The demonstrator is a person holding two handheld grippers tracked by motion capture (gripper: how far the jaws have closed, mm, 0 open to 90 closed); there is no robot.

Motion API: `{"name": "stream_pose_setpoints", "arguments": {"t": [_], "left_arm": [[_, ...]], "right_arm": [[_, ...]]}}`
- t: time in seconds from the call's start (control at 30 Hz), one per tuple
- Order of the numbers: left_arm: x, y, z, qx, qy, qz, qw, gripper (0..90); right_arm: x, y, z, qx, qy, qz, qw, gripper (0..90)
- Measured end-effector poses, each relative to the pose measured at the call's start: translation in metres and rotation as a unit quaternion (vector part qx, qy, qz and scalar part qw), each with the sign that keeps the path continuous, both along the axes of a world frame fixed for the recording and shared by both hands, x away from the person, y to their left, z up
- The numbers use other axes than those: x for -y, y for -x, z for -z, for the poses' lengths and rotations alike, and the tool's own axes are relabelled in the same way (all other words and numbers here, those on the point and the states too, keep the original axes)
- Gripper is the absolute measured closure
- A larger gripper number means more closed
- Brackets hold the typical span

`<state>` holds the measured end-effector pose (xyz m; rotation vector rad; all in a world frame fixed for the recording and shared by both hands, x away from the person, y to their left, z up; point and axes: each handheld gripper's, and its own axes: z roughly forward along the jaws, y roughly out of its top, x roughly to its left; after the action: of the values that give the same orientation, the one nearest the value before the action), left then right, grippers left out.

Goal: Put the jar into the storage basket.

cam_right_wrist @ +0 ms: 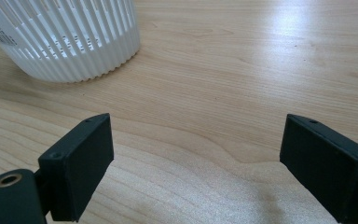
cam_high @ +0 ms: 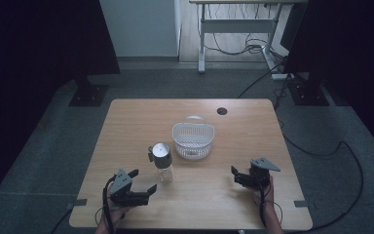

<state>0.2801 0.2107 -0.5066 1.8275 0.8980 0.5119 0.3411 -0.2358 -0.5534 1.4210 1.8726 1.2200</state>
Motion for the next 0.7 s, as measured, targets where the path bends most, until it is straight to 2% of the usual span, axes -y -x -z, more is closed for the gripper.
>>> {"name": "stream_pose_setpoints", "arguments": {"t": [0.1,0.37,0.7], "left_arm": [[0.004,-0.002,-0.001,0.0,-0.003,0.002,1.0,5.6],[0.014,-0.009,-0.002,-0.006,0.006,0.003,1.0,6.8],[0.027,-0.02,-0.006,-0.004,0.002,0.007,1.0,7.1]], "right_arm": [[0.001,0.0,0.0,0.0,-0.006,-0.002,1.0,9.6],[0.002,-0.001,0.0,-0.004,-0.009,-0.003,0.9999,9.6],[0.001,-0.001,0.0,-0.004,-0.01,-0.007,0.9999,9.6]]}}
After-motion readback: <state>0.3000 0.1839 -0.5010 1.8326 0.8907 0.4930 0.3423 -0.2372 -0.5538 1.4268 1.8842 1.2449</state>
